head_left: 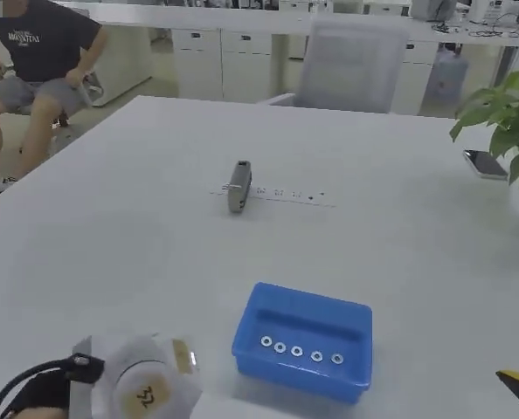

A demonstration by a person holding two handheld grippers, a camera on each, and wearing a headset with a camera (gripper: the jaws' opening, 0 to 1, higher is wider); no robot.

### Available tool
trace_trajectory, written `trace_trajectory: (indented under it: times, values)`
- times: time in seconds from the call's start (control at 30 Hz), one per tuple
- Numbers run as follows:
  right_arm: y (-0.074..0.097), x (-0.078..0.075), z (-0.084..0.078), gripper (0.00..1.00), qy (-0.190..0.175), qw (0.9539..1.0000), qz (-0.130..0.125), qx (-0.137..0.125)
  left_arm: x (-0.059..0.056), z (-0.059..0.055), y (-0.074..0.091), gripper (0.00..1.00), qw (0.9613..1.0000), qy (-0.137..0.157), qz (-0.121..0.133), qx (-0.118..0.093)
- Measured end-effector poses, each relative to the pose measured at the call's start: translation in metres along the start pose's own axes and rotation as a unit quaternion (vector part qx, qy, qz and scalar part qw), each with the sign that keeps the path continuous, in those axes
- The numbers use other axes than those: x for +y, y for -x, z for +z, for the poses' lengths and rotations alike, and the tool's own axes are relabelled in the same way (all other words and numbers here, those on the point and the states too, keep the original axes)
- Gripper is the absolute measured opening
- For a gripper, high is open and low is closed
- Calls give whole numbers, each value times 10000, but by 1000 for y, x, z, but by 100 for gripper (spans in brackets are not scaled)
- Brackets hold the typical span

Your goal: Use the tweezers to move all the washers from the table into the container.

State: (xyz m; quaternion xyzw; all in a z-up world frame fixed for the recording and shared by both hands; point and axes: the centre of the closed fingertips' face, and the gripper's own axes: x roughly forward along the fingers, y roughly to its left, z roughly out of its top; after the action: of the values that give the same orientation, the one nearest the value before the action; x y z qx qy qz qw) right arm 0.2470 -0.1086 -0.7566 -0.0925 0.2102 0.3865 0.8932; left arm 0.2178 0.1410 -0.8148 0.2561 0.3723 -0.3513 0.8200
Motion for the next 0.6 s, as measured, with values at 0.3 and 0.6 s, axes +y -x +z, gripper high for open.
trace_trajectory:
  times: [0.3, 0.6]
  values:
    - [2, -6, 10, 97, -131, 9988, -268, -393, 40, 24, 50, 73, 9601, 1677, 1083, -1958]
    - [10, -2, 28, 99, -241, 9950, -314, -917, 40, 57, 71, 99, 9107, 2081, 1279, -3330]
